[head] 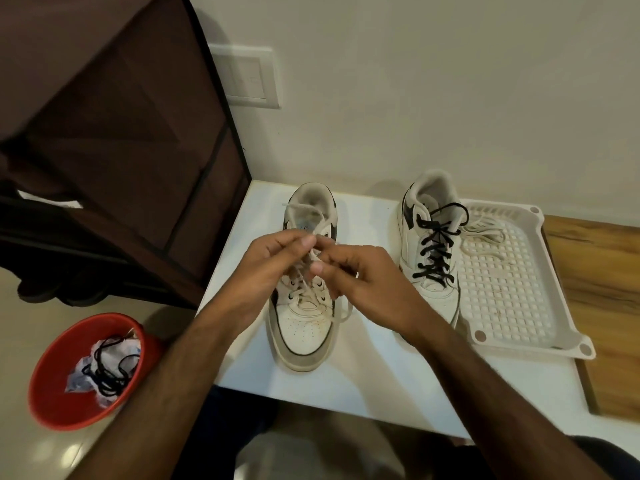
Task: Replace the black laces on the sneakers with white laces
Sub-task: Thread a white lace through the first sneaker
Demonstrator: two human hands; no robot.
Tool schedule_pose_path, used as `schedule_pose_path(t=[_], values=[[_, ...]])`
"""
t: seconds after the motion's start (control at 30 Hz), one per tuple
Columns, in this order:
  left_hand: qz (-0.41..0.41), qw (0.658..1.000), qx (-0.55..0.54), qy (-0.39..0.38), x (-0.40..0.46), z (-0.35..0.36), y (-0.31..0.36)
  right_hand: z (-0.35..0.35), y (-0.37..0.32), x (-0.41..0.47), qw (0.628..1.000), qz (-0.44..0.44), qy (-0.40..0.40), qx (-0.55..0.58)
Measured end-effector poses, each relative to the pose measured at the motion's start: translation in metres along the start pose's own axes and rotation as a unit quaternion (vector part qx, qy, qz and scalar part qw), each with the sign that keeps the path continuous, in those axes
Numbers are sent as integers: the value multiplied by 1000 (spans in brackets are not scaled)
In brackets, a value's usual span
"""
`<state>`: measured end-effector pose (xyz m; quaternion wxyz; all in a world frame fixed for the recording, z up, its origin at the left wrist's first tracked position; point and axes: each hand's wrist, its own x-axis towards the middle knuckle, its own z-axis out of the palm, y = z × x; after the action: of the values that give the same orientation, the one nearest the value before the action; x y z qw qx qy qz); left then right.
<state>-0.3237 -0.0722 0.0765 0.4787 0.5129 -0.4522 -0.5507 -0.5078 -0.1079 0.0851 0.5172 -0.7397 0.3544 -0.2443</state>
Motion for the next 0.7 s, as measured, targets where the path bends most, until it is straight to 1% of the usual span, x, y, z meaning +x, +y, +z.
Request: schedule_pose_path(t=[0.07,0.17,0.2,0.27,0.33,0.43,0.5,0.6,0.67,0.7], values=[[23,998,-48,30,2,1,0,9,3,1,1000,3,-4,11],[59,978,-164,115,6,-1,5,25,4,3,995,20,-13,95],[77,969,-187,140,6,-5,7,30,4,3,993,27,-25,116],[108,958,-195,183,6,-12,10,40,7,1,988,33,-77,127],[123,949,-193,219,6,-19,11,48,11,-2,986,42,-135,92],[121,941,-205,241,7,-26,10,51,16,-4,982,65,-174,18],[116,936,-222,248,9,-31,8,50,18,-5,976,65,-206,-39],[118,944,-193,241,10,-37,3,46,22,-2,967,55,-229,-95],[116,957,-105,245,12,-37,-2,37,20,4,968,48,-215,-120],[117,959,-34,254,13,-37,-4,29,19,8,975,56,-178,-122]])
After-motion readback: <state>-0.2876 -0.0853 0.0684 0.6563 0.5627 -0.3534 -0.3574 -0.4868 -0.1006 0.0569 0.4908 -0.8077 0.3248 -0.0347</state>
